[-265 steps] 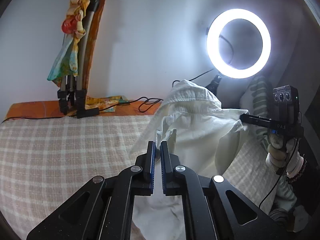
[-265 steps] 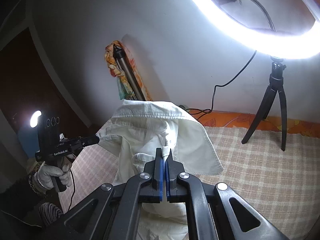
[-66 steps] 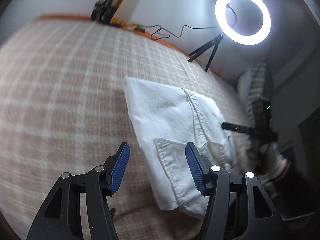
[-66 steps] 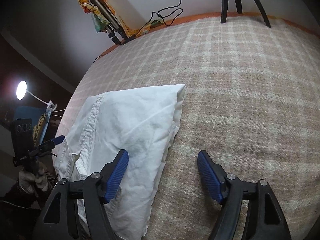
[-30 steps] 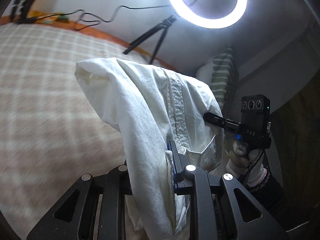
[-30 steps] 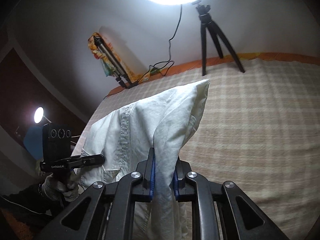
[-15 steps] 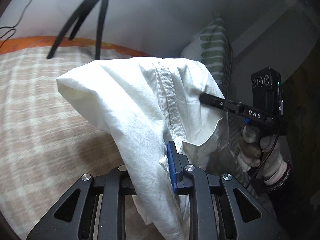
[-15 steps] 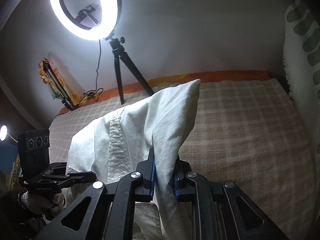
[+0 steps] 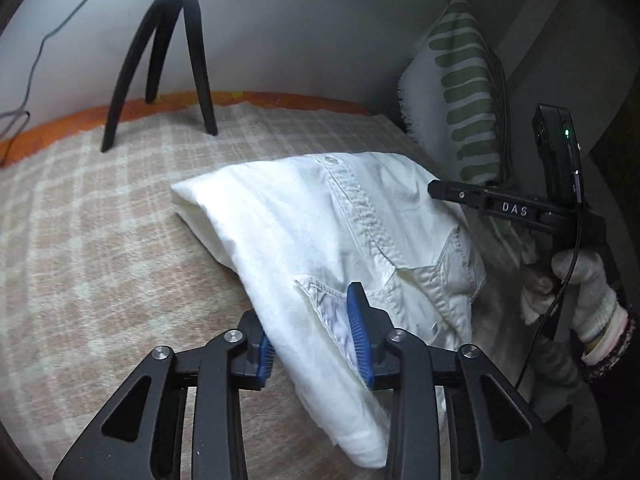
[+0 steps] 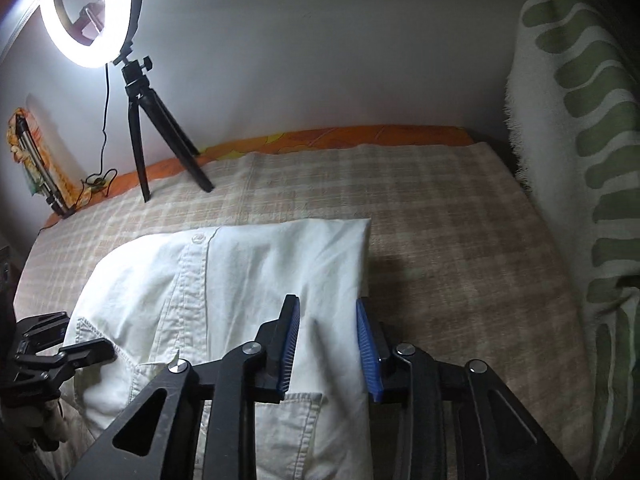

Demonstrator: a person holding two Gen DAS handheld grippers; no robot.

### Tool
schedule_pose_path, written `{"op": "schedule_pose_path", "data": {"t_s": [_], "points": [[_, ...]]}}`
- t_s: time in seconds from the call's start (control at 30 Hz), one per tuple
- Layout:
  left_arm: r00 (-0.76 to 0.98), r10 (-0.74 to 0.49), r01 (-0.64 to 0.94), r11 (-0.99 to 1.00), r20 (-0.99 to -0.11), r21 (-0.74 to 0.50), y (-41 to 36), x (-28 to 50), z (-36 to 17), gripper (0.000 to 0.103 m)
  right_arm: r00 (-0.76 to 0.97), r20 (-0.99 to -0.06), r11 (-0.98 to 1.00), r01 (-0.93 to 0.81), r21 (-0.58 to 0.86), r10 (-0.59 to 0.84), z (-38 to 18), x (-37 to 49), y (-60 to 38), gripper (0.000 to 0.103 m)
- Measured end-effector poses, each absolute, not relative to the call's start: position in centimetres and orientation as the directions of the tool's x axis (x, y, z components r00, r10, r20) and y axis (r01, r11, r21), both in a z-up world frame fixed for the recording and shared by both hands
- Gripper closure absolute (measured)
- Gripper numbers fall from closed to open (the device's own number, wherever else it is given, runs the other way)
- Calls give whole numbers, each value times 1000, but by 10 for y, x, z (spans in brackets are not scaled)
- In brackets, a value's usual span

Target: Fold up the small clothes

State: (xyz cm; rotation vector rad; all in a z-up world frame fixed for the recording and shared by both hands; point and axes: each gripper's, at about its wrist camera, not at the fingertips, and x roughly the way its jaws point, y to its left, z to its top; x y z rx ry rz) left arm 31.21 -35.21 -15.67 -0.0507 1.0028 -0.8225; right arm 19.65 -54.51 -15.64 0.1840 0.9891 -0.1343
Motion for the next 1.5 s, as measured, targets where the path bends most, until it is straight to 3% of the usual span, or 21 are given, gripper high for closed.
{"op": "schedule_pose_path", "data": {"t_s": [0.13, 0.23, 0.3, 0.67, 1.03, 1.1, 1.5], "points": [[336, -605, 608, 724, -722, -324, -347, 305, -144, 62, 563, -823, 976, 210, 55, -75, -146, 191, -544, 68], [365, -606, 620, 724, -707, -301, -337, 297, -133, 61, 576, -810, 975, 220, 30, -105, -138, 185, -537, 56], [388, -601, 630, 726, -699, -275, -334, 291, -126, 54, 586, -802, 974, 224, 24, -115, -136, 180, -532, 48], [453, -592, 638, 738, -667, -221, -326, 263, -101, 33, 619, -767, 966, 257, -3, -168, -125, 146, -508, 31], [498, -609, 635, 741, -617, -220, -307, 236, -79, 29, 671, -704, 957, 287, -46, -235, -100, 112, -479, 11], [517, -611, 639, 742, -600, -205, -303, 228, -72, 25, 682, -688, 952, 303, -45, -249, -94, 104, -472, 4], [582, -579, 639, 760, -570, -119, -283, 186, -47, 19, 718, -621, 930, 363, -51, -314, -71, 63, -437, 0]]}}
